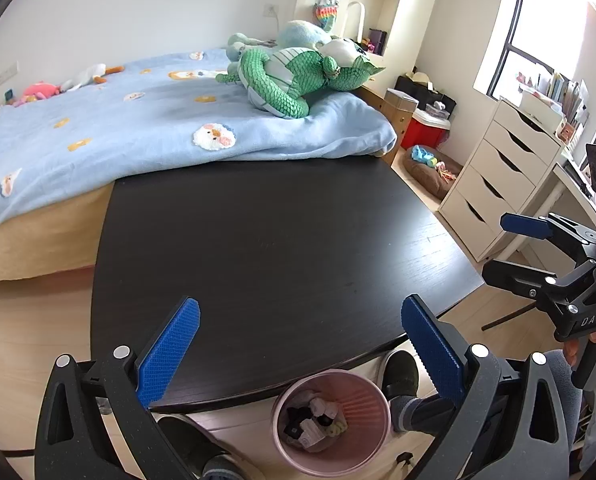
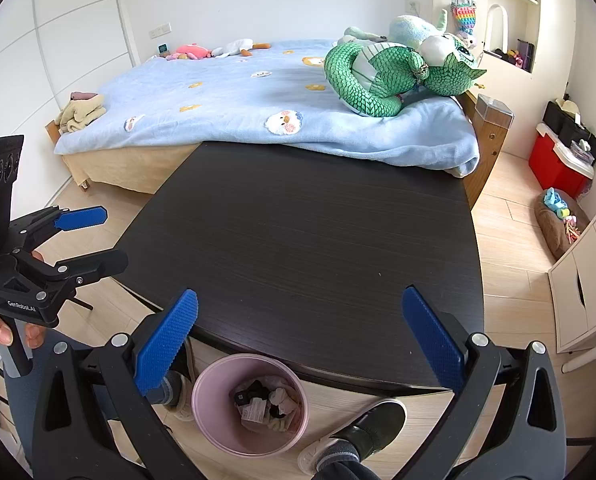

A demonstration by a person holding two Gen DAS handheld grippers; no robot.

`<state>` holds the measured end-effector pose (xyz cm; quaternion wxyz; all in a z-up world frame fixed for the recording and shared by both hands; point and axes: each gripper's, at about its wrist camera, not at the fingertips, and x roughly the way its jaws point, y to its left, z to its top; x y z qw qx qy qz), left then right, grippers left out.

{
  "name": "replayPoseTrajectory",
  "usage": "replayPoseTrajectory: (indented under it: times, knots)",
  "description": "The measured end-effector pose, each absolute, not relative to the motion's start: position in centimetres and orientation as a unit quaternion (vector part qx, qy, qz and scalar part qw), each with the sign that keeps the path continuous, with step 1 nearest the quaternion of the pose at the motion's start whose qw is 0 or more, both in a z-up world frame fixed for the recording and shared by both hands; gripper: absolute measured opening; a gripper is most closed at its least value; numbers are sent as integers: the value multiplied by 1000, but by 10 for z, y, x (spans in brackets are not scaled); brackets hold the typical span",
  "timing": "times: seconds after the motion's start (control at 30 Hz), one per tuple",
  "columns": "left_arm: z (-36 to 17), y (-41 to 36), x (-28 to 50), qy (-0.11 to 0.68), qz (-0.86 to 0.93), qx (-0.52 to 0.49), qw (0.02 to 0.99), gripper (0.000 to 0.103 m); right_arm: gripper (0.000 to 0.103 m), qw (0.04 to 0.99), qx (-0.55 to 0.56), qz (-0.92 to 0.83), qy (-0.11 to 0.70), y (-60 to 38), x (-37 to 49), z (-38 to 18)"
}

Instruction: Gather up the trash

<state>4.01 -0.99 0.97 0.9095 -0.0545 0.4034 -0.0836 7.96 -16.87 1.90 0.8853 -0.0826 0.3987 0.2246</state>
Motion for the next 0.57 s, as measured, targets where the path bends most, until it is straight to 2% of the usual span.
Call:
replayPoseTrajectory:
  times: [0.57]
  knots:
    - [8,-10,40,403,-74,-37,911,97,100,887,-82,222,397,-171,77,19]
